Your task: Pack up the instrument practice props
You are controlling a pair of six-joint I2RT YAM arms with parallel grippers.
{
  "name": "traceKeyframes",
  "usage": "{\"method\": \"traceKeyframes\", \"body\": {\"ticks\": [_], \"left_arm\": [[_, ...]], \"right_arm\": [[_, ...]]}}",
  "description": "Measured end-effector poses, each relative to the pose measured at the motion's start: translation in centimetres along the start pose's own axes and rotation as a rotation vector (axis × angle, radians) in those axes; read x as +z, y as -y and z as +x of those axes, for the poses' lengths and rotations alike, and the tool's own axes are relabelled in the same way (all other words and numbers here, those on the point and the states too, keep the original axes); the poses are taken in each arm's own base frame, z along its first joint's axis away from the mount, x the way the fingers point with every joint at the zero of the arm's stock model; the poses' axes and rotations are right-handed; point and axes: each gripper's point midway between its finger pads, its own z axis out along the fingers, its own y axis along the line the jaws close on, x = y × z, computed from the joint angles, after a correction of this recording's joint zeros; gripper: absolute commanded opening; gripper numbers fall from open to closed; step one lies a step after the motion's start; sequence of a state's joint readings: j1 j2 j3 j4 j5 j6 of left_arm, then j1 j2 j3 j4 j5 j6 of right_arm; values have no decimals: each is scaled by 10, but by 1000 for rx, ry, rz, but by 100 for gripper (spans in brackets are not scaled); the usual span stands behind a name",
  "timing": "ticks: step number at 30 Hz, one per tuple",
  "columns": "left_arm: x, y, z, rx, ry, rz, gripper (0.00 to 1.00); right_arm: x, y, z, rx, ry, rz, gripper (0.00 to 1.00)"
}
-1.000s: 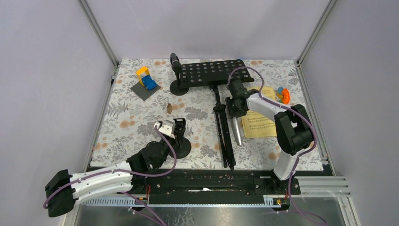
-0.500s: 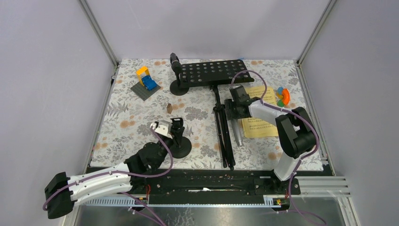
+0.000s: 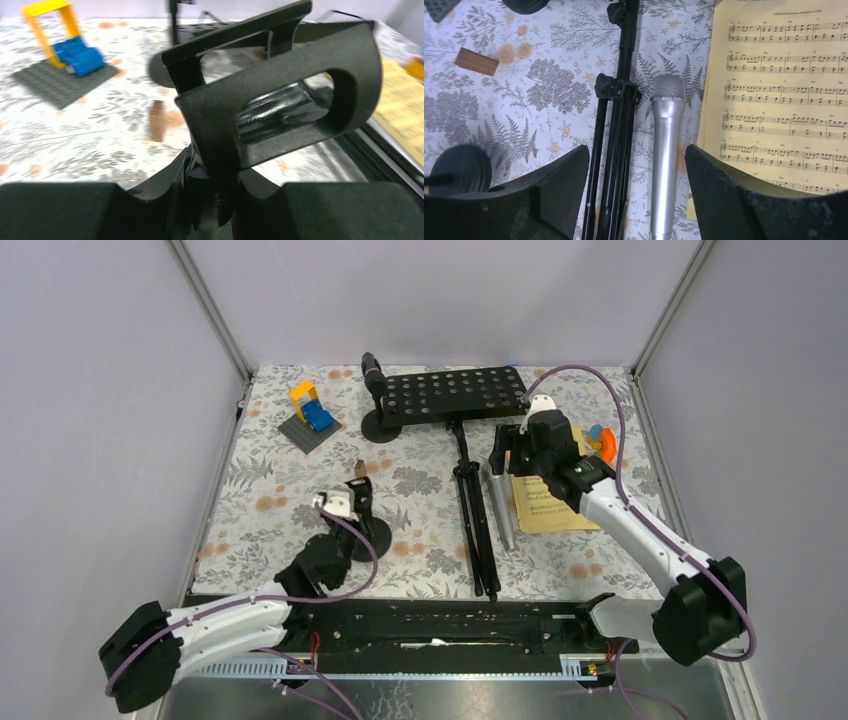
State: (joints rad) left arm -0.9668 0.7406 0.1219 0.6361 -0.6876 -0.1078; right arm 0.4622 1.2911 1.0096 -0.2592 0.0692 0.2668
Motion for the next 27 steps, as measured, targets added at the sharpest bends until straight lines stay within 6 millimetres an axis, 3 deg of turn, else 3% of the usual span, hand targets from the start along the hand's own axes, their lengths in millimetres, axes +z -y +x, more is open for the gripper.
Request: {"method": "traceKeyframes", "body": {"ticks": [2, 7, 10, 14, 21, 22, 25, 27], "left_arm": [[7, -18, -1, 2, 7, -65, 0], [25, -102, -3, 0, 28, -349, 0], [30, -138, -1, -1, 23, -462, 0], [45, -171, -3, 8, 19, -554, 0], [87, -209, -10, 5, 56, -605, 0], [93, -212, -10, 11, 60, -605, 4], [111, -218, -8, 41, 61, -602, 44], [120, -222, -7, 61, 68, -606, 51]], "right_arm": [[-10, -2, -2, 6, 18, -18, 77], [-20, -1, 13, 20, -9, -34, 78], [-23, -1, 21, 26, -29, -38, 78], [-26, -6, 22, 34, -34, -65, 78], [-32, -11, 27, 41, -39, -102, 79], [-33, -11, 29, 41, -42, -108, 79], [-35, -11, 32, 42, -45, -111, 79], [-37, -12, 31, 42, -41, -119, 80]]}}
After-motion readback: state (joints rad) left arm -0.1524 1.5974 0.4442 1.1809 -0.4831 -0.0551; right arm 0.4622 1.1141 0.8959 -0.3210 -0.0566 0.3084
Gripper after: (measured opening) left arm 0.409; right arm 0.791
